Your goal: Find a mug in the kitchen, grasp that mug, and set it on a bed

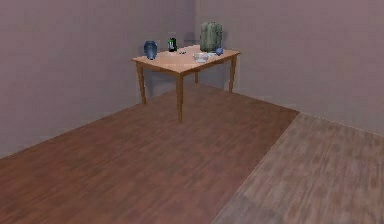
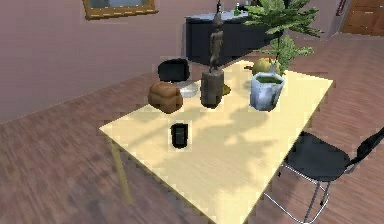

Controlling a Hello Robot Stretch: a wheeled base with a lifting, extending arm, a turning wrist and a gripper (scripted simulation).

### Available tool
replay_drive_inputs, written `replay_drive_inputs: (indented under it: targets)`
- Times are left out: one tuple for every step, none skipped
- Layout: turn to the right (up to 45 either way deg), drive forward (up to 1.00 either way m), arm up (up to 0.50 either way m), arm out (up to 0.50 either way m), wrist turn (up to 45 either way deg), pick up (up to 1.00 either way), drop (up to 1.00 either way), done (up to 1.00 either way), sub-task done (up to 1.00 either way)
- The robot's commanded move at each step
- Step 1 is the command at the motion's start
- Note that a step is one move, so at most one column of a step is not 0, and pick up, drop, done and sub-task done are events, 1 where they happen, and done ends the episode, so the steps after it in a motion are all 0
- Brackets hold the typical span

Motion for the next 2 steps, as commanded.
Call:
replay_drive_inputs:
  targets:
    - [0.0, 0.0, 0.5, 0.0, 0.0, 0.0, 0.0, 0.0, 0.0]
    - [0.0, 0.0, 0.32, 0.0, 0.0, 0.0, 0.0, 0.0, 0.0]
